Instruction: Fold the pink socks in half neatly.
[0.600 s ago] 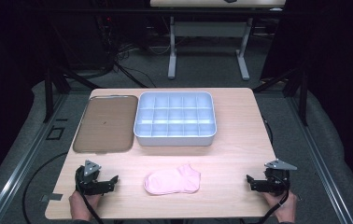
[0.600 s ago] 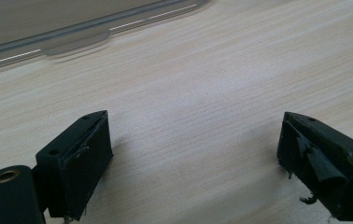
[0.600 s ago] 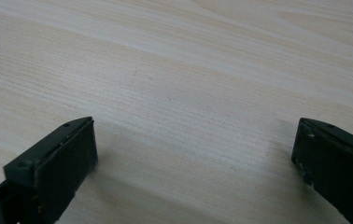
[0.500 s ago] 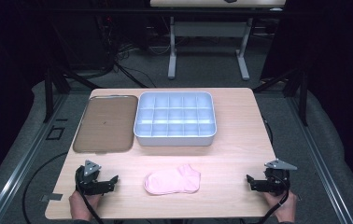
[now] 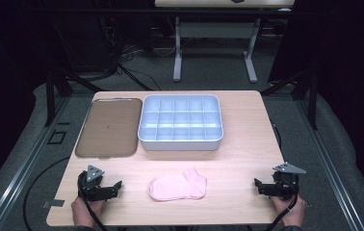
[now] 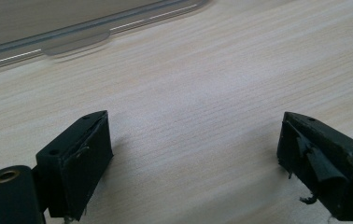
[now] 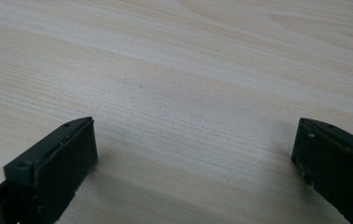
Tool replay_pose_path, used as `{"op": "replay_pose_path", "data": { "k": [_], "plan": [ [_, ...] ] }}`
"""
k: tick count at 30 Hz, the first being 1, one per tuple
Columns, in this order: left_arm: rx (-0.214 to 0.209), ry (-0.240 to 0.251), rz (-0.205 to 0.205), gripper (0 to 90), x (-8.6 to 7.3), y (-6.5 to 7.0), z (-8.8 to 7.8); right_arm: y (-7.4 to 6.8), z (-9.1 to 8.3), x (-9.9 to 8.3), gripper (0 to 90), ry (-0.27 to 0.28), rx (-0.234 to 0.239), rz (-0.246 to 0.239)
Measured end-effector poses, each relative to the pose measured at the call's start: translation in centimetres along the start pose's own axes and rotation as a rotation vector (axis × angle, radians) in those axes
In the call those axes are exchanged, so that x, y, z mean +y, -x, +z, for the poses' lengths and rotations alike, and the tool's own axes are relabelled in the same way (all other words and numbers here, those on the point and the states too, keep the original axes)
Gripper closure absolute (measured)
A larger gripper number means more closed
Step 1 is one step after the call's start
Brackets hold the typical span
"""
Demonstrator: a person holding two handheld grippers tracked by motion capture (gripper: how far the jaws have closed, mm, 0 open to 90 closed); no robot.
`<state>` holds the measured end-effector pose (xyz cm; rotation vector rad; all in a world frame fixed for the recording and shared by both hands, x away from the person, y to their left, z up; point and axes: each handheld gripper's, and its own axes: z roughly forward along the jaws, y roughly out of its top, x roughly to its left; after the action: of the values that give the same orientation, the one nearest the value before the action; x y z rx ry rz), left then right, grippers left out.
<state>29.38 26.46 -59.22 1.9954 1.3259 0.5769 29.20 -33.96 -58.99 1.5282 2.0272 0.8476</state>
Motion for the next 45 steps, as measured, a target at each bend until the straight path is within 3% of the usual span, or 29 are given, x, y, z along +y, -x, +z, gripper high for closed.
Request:
{"op": "replay_pose_path", "data": {
  "k": [14, 21, 29, 38, 45],
  "plan": [
    [-0.007, -0.005, 0.005, 7.9, 0.0, 0.0, 0.0, 0.0, 0.0, 0.0, 0.0, 0.0, 0.0, 0.0],
    [-0.04, -0.022, 0.045, 5.2, 0.2, 0.1, 0.1, 0.0, 0.0, 0.0, 0.0, -0.001, 0.001, -0.001],
    [-0.055, 0.019, 0.039, 3.2, 1.3, 0.7, -1.1, 0.1, 0.0, 0.0, 0.4, 0.0, 0.001, -0.001],
    [-0.13, 0.061, 0.053, 0.1, 4.5, 2.9, -3.2, 0.1, 0.0, 0.0, 1.0, 0.006, 0.0, 0.003],
    [-0.202, 0.074, 0.104, 0.1, 7.0, 6.3, -3.8, 0.1, 0.0, 0.0, 1.1, 0.006, -0.001, 0.003]
  ]
}}
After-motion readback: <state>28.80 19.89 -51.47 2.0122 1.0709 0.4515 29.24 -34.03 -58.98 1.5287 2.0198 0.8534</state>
